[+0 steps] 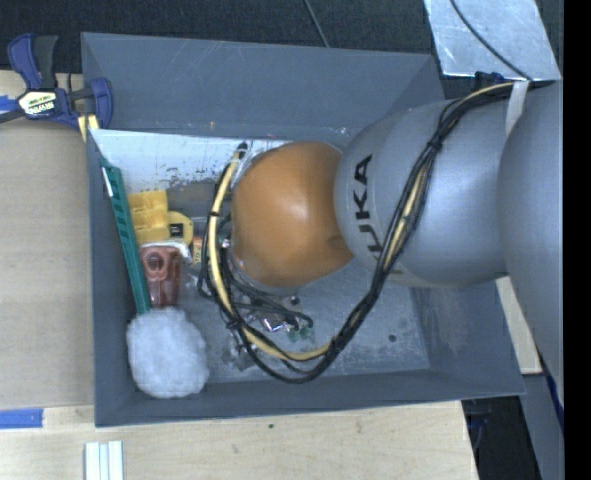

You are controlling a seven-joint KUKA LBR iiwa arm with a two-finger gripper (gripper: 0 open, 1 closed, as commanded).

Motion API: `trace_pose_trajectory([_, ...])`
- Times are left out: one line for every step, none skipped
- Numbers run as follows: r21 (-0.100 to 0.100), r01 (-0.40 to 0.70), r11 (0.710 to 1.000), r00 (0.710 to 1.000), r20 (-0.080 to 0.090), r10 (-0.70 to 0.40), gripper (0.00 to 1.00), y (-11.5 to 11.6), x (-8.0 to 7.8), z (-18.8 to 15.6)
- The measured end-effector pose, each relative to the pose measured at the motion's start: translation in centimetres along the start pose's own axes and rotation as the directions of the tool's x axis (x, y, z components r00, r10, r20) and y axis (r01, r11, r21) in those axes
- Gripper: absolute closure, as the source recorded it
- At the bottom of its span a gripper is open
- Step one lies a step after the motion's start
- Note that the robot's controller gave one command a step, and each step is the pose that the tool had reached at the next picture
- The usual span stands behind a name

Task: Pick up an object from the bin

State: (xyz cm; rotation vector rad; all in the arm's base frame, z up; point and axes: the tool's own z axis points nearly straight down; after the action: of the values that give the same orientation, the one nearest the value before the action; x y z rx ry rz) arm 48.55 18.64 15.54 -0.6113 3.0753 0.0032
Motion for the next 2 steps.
trace_pose_trajectory([-0.001,0.350,0.937,0.937,-0.003,-0.350,0.00,4.4,-2.1,4.5])
trace_pose_trajectory([0.003,0.184,0.983,0.983,0.010,-0.184,0.00,5.1,-2.6,8.1])
